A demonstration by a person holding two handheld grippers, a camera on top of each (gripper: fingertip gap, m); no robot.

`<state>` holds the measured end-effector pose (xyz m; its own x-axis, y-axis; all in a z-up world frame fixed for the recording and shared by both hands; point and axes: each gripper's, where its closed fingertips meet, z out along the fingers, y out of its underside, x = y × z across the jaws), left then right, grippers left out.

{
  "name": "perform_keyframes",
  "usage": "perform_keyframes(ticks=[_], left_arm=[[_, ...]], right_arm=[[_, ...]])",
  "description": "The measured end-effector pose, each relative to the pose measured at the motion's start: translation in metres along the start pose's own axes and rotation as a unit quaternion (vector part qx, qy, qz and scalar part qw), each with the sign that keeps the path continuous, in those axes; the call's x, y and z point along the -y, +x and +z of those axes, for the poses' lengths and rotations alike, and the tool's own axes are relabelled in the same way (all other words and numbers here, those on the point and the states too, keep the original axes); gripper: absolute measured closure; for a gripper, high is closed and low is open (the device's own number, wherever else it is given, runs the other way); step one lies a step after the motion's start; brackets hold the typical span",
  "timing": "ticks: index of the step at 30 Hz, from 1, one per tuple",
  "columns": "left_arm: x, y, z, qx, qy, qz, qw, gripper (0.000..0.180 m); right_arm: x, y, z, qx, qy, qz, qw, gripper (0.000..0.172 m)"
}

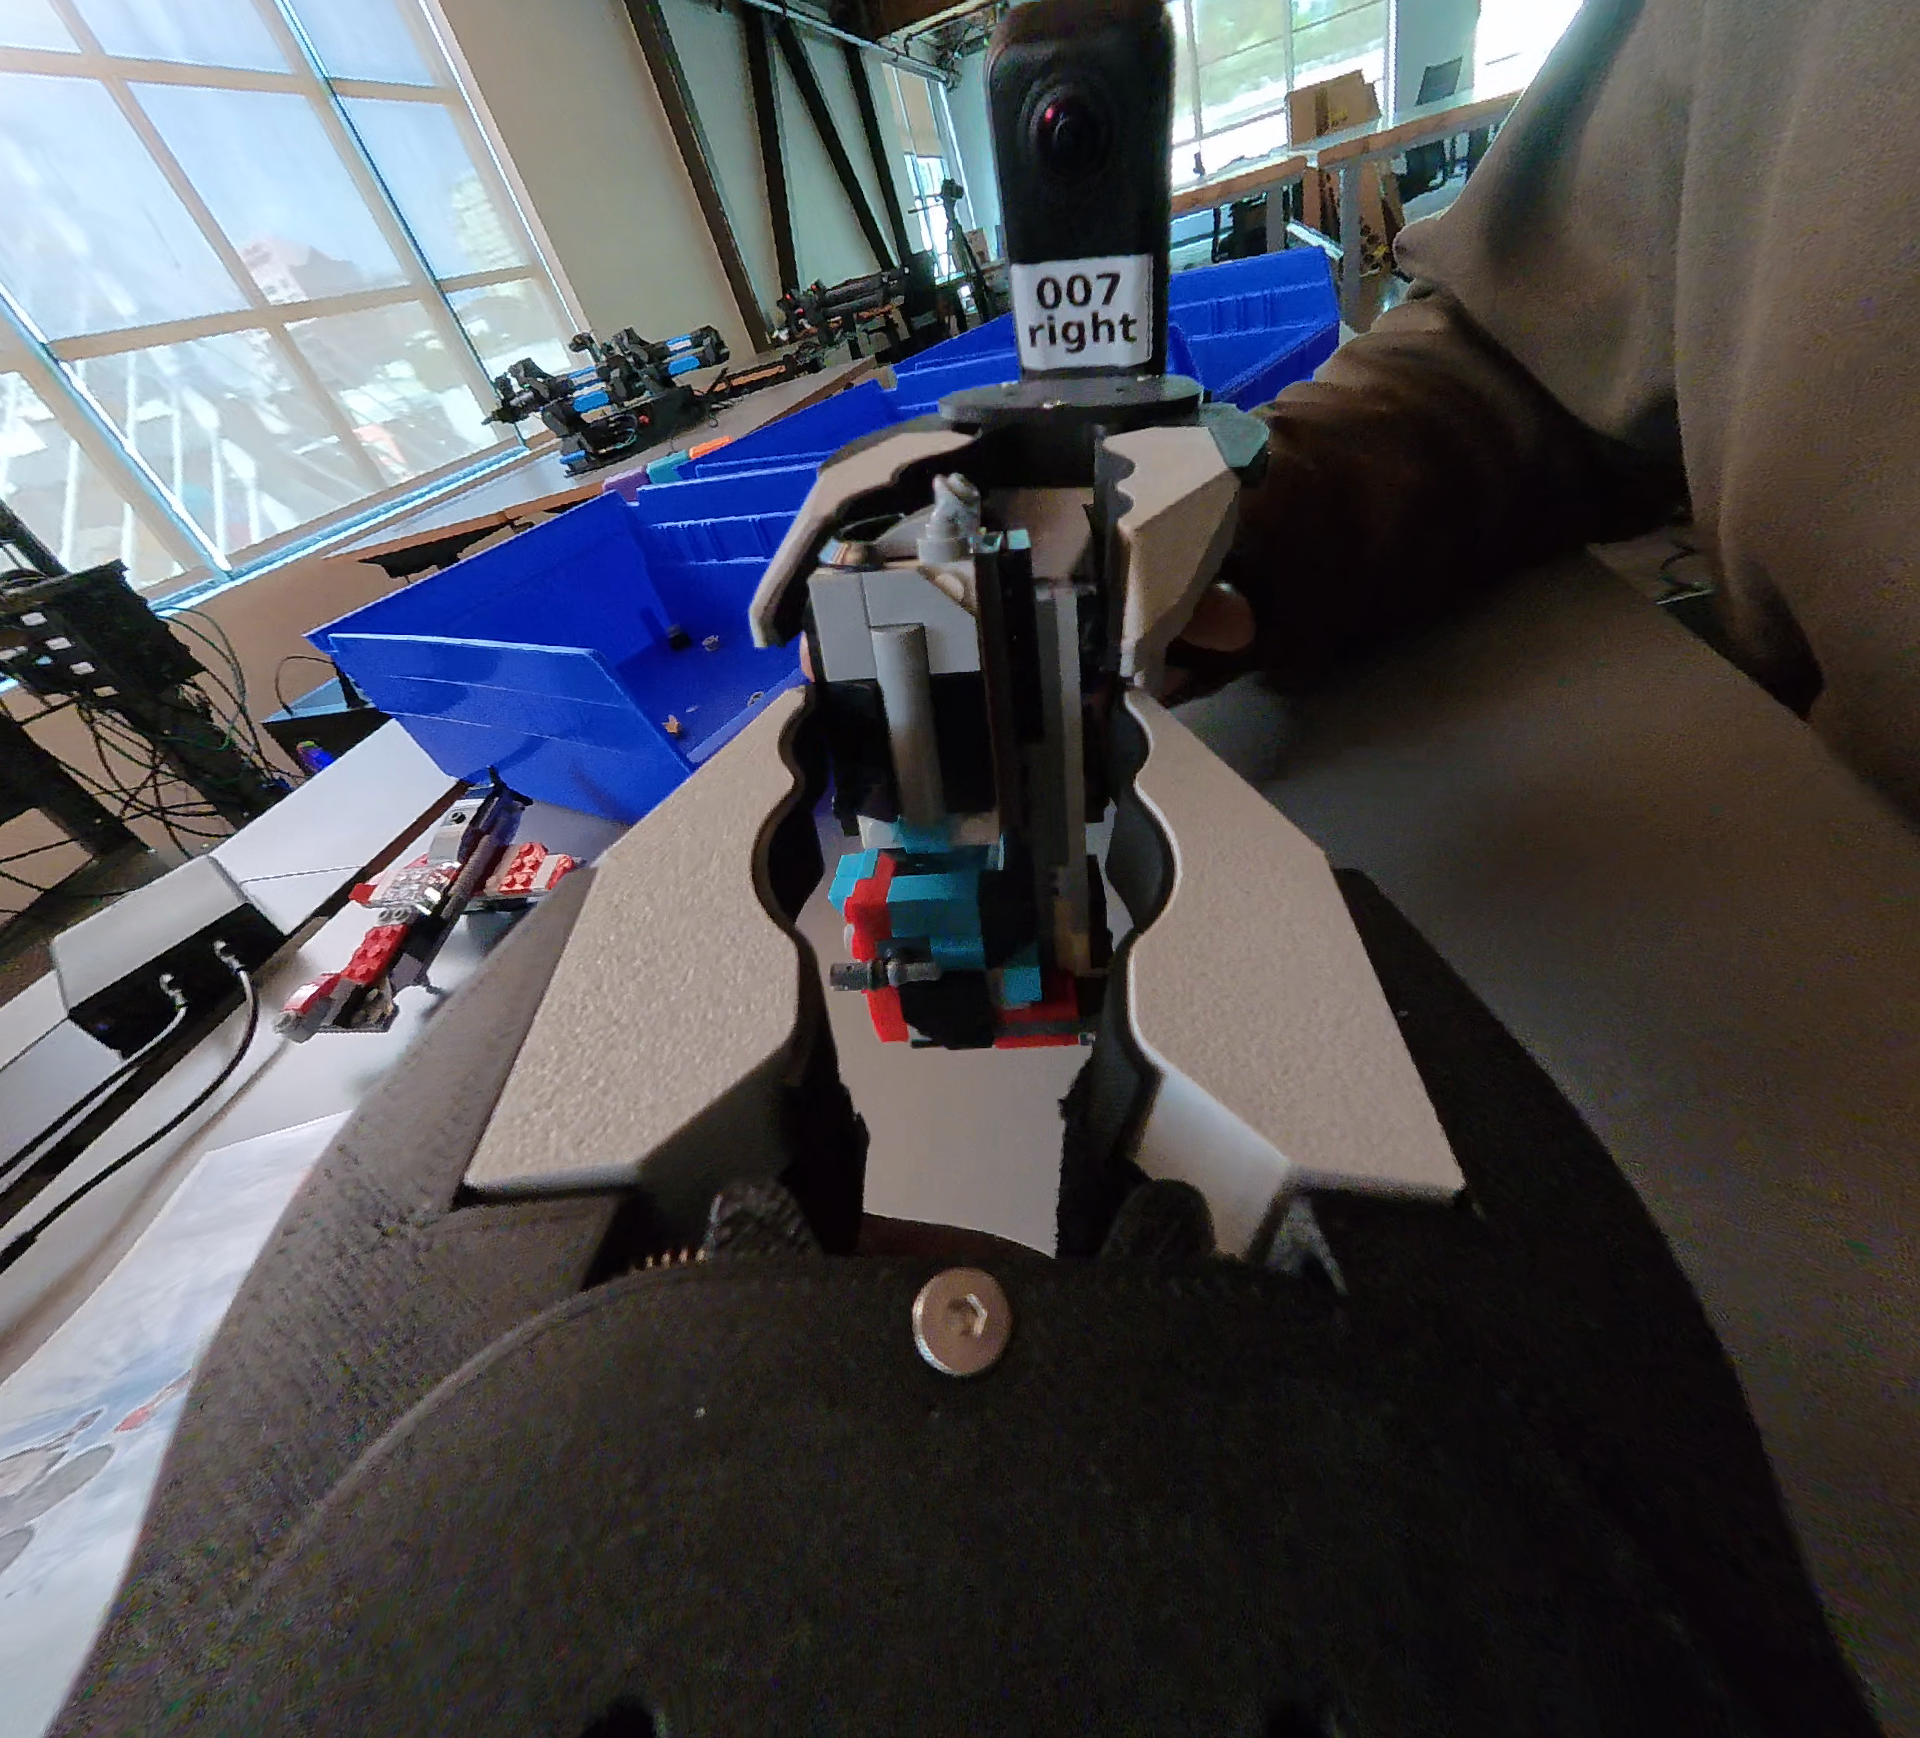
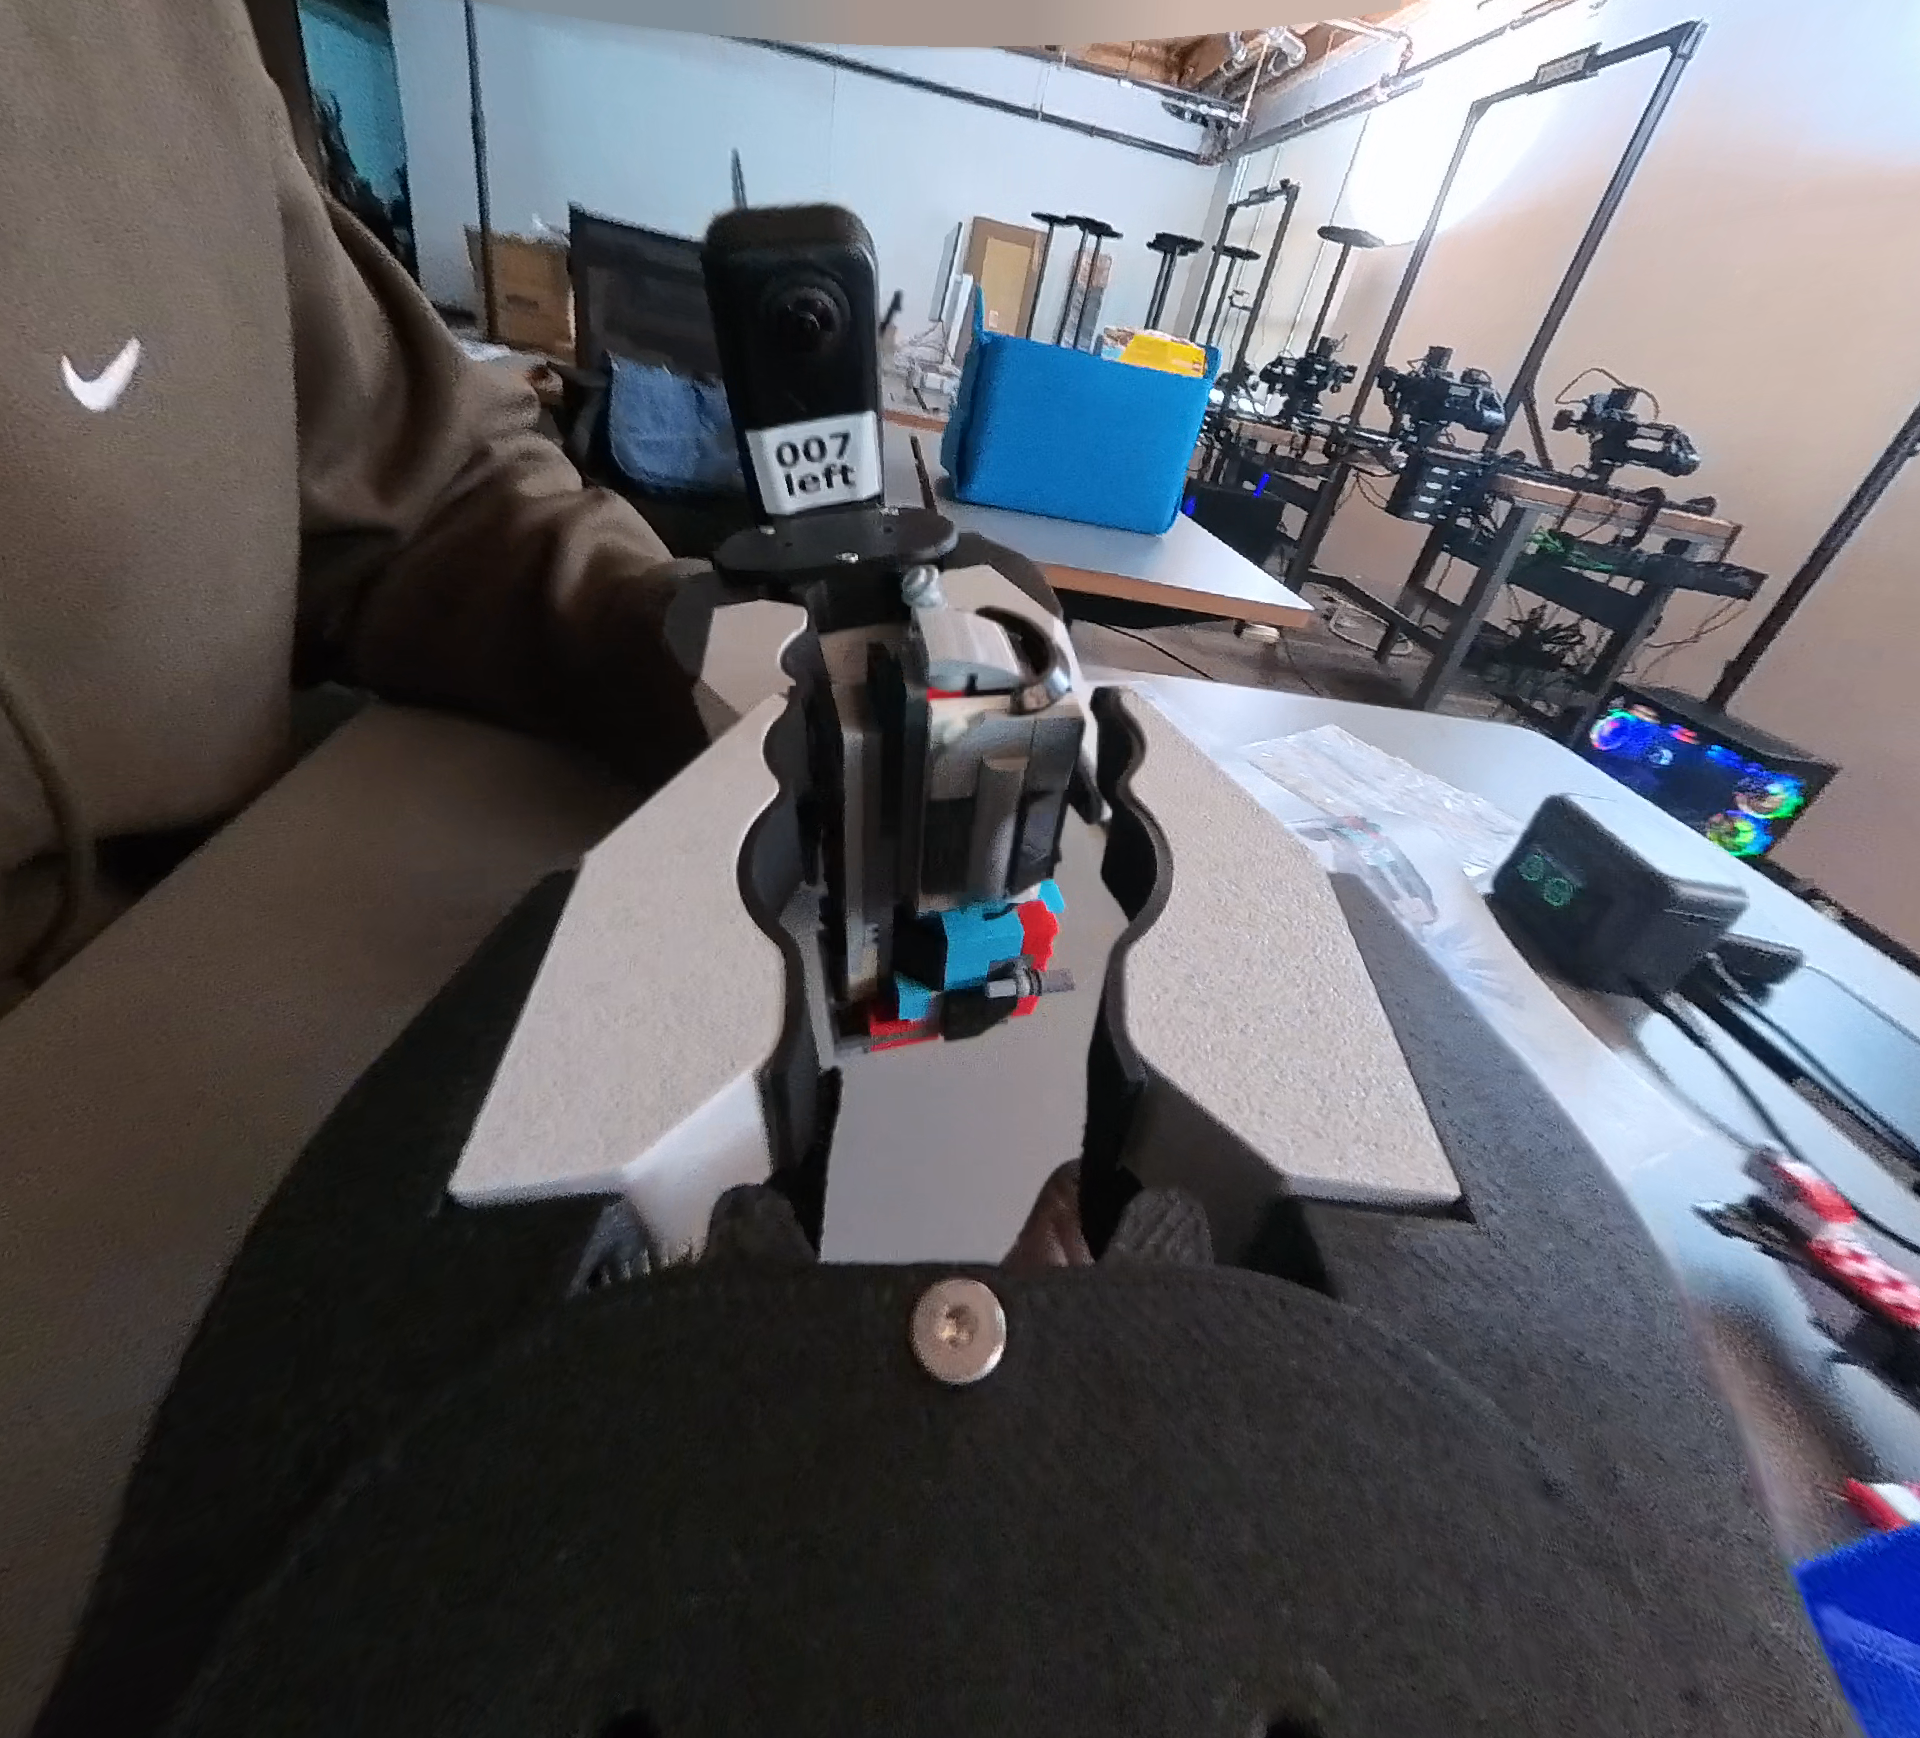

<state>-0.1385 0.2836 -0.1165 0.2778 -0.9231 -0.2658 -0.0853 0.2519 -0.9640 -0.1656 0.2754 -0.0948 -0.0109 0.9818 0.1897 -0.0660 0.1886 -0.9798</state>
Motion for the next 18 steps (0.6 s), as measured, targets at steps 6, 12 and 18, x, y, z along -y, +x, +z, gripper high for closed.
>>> perform_keyframes(ticks=[6, 12, 18], left_arm=[[-0.0019, 0.0023, 0.0012, -0.004, -0.006, 0.01, 1.0, 0.127], [-0.0032, 0.004, 0.0023, -0.007, -0.011, 0.018, 1.0, 0.127], [-0.002, 0.004, 0.0028, -0.005, -0.009, 0.018, 1.0, 0.127]], right_arm=[[-0.0041, -0.0031, 0.0014, 0.002, -0.026, -0.036, 0.999, 0.117], [-0.0053, -0.0046, 0.0008, 0.005, -0.035, -0.053, 0.998, 0.118], [-0.0039, -0.0042, 0.0008, 0.007, -0.021, -0.038, 0.999, 0.118]])
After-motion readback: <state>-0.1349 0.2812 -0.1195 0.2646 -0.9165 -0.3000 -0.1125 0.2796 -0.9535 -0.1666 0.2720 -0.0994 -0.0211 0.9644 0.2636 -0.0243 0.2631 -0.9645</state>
